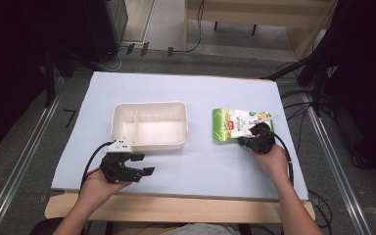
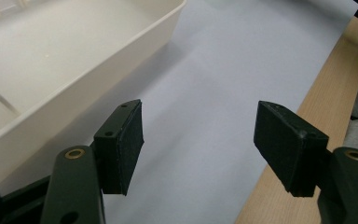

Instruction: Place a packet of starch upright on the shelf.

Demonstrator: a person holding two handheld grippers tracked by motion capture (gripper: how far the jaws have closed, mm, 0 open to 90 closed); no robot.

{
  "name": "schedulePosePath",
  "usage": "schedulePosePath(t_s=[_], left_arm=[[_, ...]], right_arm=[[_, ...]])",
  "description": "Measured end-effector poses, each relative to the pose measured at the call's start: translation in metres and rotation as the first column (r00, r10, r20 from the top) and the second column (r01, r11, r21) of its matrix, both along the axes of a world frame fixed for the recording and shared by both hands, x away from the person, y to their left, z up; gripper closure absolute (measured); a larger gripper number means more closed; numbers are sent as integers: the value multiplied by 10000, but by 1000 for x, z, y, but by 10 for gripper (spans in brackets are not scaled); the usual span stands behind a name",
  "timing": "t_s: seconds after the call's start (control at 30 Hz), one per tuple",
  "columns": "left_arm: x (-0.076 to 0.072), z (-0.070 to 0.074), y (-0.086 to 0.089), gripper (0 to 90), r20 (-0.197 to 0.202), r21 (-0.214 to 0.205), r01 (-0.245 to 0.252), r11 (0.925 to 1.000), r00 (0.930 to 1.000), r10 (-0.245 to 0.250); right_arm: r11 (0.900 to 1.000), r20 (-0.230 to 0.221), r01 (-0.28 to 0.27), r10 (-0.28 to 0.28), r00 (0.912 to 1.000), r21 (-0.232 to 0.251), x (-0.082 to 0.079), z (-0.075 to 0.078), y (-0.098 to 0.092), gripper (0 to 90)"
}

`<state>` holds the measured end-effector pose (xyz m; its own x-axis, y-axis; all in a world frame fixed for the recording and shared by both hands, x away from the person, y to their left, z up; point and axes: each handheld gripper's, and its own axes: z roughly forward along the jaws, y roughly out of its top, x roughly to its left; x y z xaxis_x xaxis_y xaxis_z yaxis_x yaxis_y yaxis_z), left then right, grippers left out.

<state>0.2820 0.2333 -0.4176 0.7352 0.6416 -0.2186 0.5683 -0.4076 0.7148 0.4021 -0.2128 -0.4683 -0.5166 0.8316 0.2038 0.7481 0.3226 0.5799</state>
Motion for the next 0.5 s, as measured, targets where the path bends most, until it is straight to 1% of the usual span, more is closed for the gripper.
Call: schedulePosePath(t_s=[0.07, 0.13, 0.17, 0.2, 0.3, 0.33, 0.37, 0.4, 0.43, 0.47, 0.5], left_arm=[[-1, 0, 2, 336, -31, -47, -55, 10000, 10000, 55], [-2, 0, 4, 336, -61, -96, -110, 9999, 9999, 109], [-2, 0, 5, 336, -87, -23, -140, 9999, 9999, 140], [-2, 0, 5, 335, -97, -31, -159, 9999, 9998, 158], [-3, -1, 7, 336, -119, -37, -205, 9998, 9997, 205], [-4, -1, 8, 335, -134, -37, -224, 9997, 9997, 223], [-4, -1, 9, 335, -124, -16, -228, 9997, 9997, 228], [-4, -1, 9, 335, -130, -115, -261, 9996, 9996, 260], [-5, -1, 10, 335, -109, -114, -295, 9995, 9995, 294], [-5, 0, 10, 335, -105, -112, -281, 9995, 9996, 279], [-5, -1, 10, 335, -107, -109, -270, 9996, 9996, 269]], right_arm=[[10000, -2, -7, 7, 10000, 89, 6, 0, 3, 900], [9996, -121, 53, -50, 9999, 273, 14, -1, 5, 900], [9995, -210, 72, -65, 9998, 315, 20, 0, 7, 900], [9995, -206, 46, -39, 9998, 324, 23, 0, 9, 900], [9993, -377, -1, 15, 9993, 384, 32, 0, 12, 900], [9988, -406, -29, 49, 9992, 491, 34, 0, 12, 900], [9974, -407, -145, 174, 9990, 705, 36, 0, 11, 900], [9956, -314, -271, 300, 9991, 899, 35, 2, 11, 900], [9941, -108, -400, 413, 9991, 1007, 34, 6, 10, 900], [9932, 189, -384, 366, 9992, 1095, 33, 11, 8, 900], [9913, 407, -254, 203, 9990, 1288, 32, 16, 5, 900]])
